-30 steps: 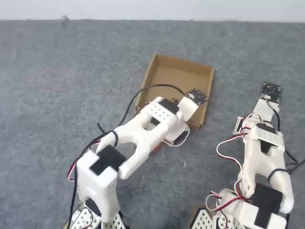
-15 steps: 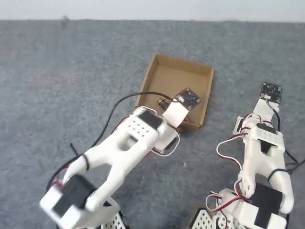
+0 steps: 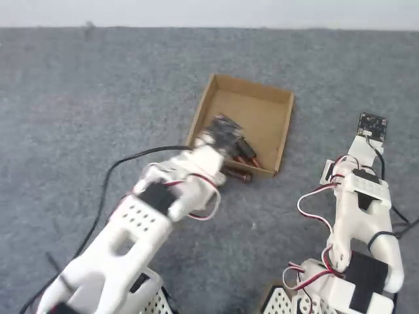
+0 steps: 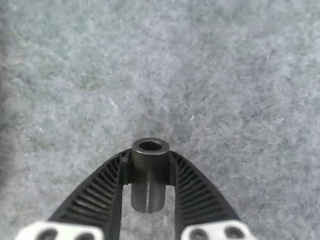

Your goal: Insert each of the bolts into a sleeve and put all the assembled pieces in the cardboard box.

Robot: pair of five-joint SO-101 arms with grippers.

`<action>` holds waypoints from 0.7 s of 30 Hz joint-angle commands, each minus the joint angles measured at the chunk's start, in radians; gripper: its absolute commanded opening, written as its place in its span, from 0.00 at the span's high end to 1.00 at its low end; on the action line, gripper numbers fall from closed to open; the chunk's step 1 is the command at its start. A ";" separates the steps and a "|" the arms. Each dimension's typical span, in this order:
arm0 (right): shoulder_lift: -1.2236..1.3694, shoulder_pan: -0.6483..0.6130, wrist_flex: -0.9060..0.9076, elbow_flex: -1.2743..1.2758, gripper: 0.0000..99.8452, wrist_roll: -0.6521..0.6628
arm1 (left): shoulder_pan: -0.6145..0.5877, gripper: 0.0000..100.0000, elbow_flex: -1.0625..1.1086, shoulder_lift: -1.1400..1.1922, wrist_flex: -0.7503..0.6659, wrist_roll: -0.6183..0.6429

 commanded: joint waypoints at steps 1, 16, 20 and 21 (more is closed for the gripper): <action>-0.008 -0.007 -0.010 -0.055 0.99 -0.011 | -0.121 0.99 0.039 -0.180 -0.109 0.123; -0.019 -0.122 -0.021 -0.057 0.99 -0.018 | -0.603 0.99 0.325 -0.374 -0.348 0.305; -0.047 -0.160 -0.054 -0.084 0.99 -0.018 | -0.651 0.99 0.383 -0.374 -0.427 0.272; -0.067 -0.165 -0.070 -0.086 0.99 -0.014 | -0.660 0.99 0.384 -0.374 -0.433 0.256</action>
